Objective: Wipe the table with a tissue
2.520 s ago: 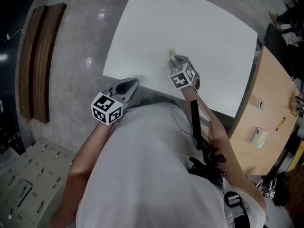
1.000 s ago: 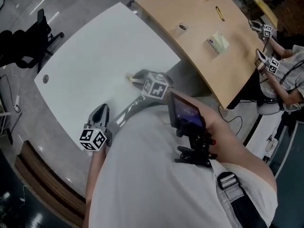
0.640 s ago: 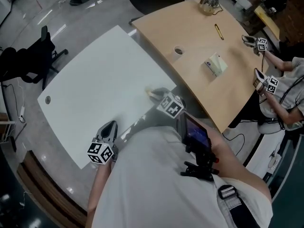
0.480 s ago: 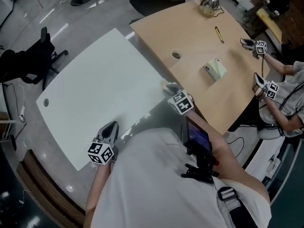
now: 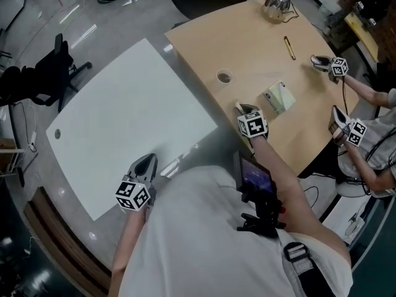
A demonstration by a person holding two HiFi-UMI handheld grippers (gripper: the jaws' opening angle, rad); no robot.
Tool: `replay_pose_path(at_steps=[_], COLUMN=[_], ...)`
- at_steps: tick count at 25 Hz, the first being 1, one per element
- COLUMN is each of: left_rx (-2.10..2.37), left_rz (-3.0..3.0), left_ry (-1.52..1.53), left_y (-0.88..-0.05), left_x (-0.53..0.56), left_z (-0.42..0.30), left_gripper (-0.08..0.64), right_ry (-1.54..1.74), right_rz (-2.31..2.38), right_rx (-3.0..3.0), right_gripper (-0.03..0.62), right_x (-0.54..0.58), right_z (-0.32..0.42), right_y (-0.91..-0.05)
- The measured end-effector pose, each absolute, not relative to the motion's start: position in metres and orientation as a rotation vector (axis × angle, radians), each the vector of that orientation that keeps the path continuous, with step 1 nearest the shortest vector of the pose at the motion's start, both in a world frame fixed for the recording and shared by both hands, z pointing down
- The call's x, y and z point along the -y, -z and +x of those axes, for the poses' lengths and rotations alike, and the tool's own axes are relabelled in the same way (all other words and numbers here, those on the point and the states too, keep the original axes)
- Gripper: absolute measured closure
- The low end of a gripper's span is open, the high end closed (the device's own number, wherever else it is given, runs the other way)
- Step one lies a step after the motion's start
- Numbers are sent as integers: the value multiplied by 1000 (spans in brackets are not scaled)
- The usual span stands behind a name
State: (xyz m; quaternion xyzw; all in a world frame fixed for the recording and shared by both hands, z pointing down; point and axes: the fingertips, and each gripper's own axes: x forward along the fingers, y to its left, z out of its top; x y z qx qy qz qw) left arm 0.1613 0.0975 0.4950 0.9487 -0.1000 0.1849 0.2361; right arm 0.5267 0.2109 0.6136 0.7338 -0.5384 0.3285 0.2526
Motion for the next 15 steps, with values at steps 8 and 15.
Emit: replay_pose_path(at_steps=[8,15], left_rx=[325,329], left_rz=[2593,2601], left_ry=[-508,-495], left_y=[-497,-498], left_x=[-106,-105], left_z=[176,187], left_gripper=[552,552], right_ry=[-829,-722], right_rz=[1943,1834], right_rx=[1611,1874], right_gripper=[509,511], right_x=[-189,-170], right_z=[519,471], right_y=[-607,-567])
